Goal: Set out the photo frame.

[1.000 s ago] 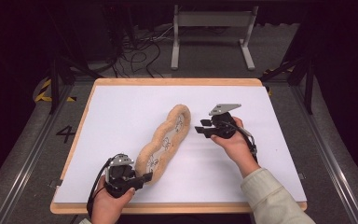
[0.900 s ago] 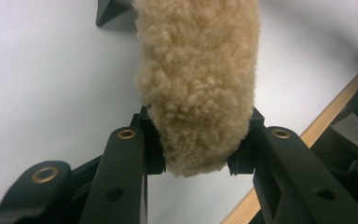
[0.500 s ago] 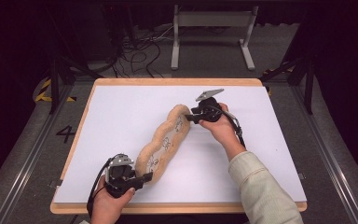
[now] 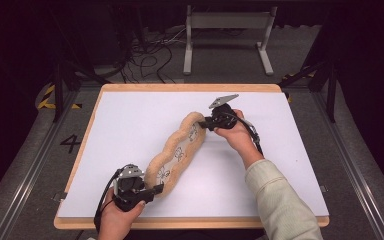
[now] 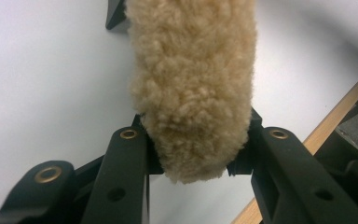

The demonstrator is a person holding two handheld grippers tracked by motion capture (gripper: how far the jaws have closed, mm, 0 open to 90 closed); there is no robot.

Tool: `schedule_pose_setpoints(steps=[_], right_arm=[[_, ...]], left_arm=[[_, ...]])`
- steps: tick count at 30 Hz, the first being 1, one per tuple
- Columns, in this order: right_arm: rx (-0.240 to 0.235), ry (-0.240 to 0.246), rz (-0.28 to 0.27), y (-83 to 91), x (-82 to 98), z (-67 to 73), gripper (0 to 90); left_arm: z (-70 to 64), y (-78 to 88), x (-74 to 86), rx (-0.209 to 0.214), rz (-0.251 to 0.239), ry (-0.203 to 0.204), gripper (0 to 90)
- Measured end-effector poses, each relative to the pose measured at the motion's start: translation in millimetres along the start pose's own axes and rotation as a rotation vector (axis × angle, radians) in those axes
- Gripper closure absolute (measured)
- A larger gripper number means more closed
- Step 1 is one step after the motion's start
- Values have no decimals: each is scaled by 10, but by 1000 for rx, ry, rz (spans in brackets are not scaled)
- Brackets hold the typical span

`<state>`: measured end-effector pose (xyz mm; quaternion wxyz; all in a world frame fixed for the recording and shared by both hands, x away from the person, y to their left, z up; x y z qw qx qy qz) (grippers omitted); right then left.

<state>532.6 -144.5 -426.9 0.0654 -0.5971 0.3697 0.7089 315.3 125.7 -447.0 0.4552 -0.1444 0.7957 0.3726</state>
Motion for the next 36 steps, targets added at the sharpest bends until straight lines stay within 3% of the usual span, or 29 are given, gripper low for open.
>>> schedule_pose_setpoints(steps=[8, 14, 15, 17, 20, 28, 30, 31, 36], right_arm=[[58, -17, -33, 365, 47, -10, 731], [115, -39, -63, 751, 94, 0, 728], [123, -46, -66, 794, 97, 8, 728], [147, -42, -79, 956, 93, 30, 726], [174, -40, -103, 1105, 108, 69, 724], [214, -65, -110, 1375, 240, 162, 720], [230, -74, -95, 1434, 286, 207, 719], [241, -73, -95, 1475, 317, 242, 719], [255, -89, -117, 1576, 369, 302, 718]], left_arm=[[-29, -29, -103, 17, -19, -50, 673], [-5, -68, -216, 35, -46, -80, 672], [-20, -70, -227, 44, -44, -64, 672], [8, -89, -290, 40, -62, -95, 671], [30, -108, -337, 48, -71, -104, 670], [154, -191, -432, 88, -79, -135, 667], [175, -199, -465, 87, -87, -153, 666], [204, -203, -500, 88, -93, -182, 665], [255, -254, -543, 109, -86, -177, 664]])
Point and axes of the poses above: each handheld gripper's, and its own axes: y roughly backward along the jaws, x roughly out of its underside, z roughly to its left, the point moved 3 cm from there along -y, roughly forward along the jaws, and after that the axes turned 15 degrees about -z, right-handed, at the moved point
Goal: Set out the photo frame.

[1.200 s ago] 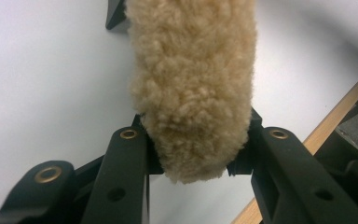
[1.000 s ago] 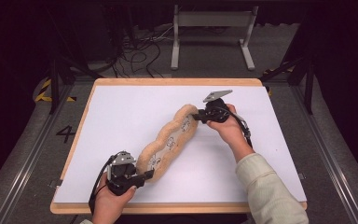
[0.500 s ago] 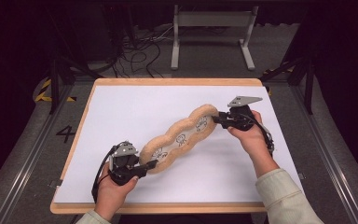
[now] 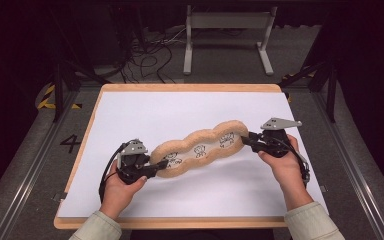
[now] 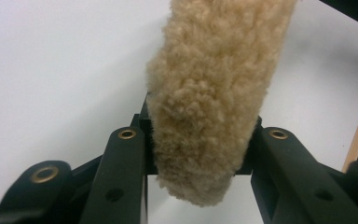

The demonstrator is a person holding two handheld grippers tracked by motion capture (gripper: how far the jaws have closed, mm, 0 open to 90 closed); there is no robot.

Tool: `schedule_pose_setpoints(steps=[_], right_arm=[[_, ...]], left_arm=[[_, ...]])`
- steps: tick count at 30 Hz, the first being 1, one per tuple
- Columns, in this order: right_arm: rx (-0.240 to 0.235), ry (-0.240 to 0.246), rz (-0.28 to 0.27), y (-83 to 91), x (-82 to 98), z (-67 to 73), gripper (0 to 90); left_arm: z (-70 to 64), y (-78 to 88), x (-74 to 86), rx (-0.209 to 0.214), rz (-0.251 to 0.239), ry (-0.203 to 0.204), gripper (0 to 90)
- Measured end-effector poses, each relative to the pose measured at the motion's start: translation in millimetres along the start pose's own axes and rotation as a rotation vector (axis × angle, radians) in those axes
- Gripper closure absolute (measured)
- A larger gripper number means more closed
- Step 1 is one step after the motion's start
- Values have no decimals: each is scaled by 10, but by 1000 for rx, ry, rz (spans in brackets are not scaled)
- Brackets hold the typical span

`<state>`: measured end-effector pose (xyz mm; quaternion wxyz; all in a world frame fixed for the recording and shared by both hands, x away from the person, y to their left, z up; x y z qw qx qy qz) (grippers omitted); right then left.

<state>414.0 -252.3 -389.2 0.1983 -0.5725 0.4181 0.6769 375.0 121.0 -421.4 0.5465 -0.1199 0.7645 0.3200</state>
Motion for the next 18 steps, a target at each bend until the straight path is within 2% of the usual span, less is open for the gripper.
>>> schedule_pose_setpoints(steps=[7, 10, 12, 14, 15, 16, 17, 18], right_arm=[[43, 1, -19, 192, 85, 66, 719], [60, -4, -29, 260, 142, 103, 720], [38, -5, -28, 270, 192, 150, 724], [23, 24, 1, 246, 242, 243, 726], [41, 57, 22, 230, 272, 273, 729], [50, 70, 32, 217, 306, 289, 731], [57, 54, 58, 202, 376, 280, 734], [52, 37, 62, 209, 419, 264, 739]], left_arm=[[66, -89, -46, 46, 1, -39, 659], [98, -141, -62, 98, 0, -49, 656], [76, -184, -85, 160, -15, -64, 669], [30, -252, -82, 174, 23, -122, 658], [15, -285, -69, 177, 39, -130, 667], [14, -332, -44, 185, 58, -146, 674], [16, -344, -53, 193, 53, -154, 684], [12, -358, -65, 197, 57, -159, 684]])
Point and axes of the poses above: each handheld gripper's, and its own axes: y roughly backward along the jaws, x roughly out of its underside, z roughly to its left, the point moved 3 cm from there along -y, roughly forward along the jaws, and after that the axes turned 15 degrees about -z, right-handed, at the moved point
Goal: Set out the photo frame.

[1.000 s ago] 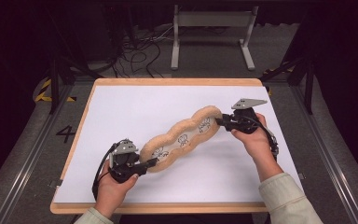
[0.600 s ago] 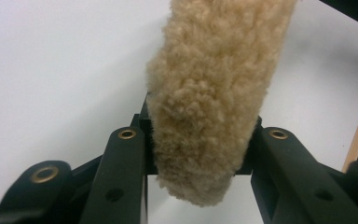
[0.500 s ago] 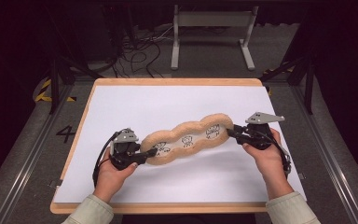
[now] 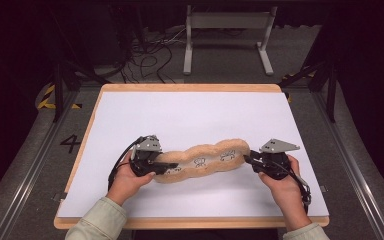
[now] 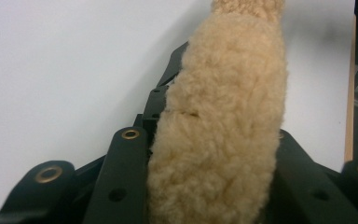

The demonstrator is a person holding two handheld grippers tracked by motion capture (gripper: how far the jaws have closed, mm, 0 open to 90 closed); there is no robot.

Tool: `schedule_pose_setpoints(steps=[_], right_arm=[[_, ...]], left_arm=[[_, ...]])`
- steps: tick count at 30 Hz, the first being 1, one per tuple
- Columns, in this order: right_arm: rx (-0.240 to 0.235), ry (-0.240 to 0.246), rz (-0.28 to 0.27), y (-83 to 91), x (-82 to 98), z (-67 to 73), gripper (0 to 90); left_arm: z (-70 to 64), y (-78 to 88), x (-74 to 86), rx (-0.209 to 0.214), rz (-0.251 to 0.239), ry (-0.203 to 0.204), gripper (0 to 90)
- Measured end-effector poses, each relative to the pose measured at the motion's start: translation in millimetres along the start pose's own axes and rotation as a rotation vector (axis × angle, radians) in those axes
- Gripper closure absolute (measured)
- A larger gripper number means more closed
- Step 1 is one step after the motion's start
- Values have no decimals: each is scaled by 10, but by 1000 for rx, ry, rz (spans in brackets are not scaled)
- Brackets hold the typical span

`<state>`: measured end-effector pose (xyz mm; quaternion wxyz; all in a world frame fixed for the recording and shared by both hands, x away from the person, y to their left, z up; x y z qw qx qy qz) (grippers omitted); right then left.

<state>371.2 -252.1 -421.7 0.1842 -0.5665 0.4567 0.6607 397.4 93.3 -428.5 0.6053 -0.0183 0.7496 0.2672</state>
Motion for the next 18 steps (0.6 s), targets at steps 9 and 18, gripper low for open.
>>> schedule_pose_setpoints(steps=[9, 18], right_arm=[[-95, -119, -9, 116, 144, 20, 881], [-66, -80, -10, 109, 136, 2, 832]], left_arm=[[83, -61, 5, 5, -22, 12, 633], [113, -37, 41, 14, -33, 42, 490]])
Point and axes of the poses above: each handheld gripper's, and its own axes: y roughly backward along the jaws, x roughly out of its underside, z roughly to its left, the point moved 3 cm from there along -y, roughly forward along the jaws, and after that the axes turned 15 degrees about -z, right-handed, at the moved point
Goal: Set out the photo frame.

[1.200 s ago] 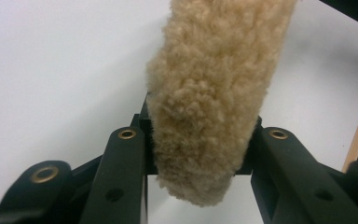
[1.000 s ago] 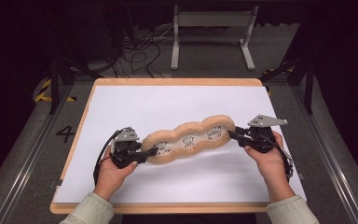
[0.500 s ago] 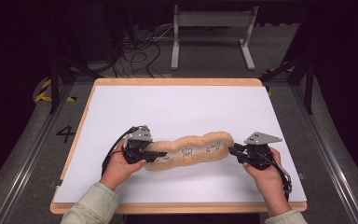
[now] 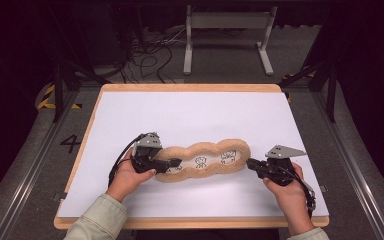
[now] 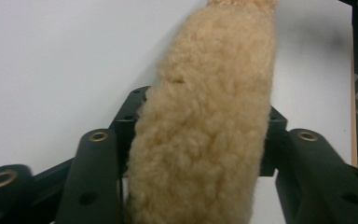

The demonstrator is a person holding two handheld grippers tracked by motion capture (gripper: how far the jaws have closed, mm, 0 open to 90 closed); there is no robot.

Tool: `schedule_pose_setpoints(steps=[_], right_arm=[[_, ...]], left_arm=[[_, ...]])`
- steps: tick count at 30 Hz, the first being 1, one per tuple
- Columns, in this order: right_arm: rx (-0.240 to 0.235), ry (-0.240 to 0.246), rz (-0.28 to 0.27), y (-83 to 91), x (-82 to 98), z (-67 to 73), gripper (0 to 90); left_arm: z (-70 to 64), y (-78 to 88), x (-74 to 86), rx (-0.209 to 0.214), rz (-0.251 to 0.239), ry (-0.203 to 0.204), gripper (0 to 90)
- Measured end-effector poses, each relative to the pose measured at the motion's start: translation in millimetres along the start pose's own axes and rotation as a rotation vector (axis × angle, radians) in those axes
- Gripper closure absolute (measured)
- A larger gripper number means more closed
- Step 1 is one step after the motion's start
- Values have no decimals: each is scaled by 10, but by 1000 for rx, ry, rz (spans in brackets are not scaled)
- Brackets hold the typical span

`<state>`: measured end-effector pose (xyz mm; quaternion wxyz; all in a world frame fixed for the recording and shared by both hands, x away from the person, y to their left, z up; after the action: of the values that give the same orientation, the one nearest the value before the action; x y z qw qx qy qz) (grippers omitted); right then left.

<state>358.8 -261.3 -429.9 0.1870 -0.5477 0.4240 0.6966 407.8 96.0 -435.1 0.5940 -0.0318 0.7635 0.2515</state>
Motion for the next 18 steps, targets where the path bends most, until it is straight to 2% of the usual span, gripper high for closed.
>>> schedule_pose_setpoints(steps=[5, 10, 12, 14, 18], right_arm=[[7, 6, -6, -8, -19, -12, 814], [6, 10, -15, -9, -48, -26, 805], [5, 7, -18, -6, -60, -38, 804], [6, 8, -23, -4, -69, -55, 803], [7, 4, -28, -5, -82, -87, 802]], left_arm=[[-25, 97, -17, -30, -17, 4, 375], [-70, 359, -28, -121, -50, 4, 347], [-99, 491, -14, -163, -51, 21, 393], [-130, 581, 0, -187, -54, 34, 437], [-216, 748, 22, -227, -69, 51, 623]])
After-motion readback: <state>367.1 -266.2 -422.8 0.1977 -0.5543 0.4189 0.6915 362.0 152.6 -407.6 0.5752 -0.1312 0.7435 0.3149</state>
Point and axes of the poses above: each handheld gripper's, and its own axes: y roughly backward along the jaws, x roughly out of its underside, z roughly to its left, the point moved 3 cm from there along -y, roughly forward along the jaws, and after that the axes turned 15 degrees about -z, right-handed, at the moved point
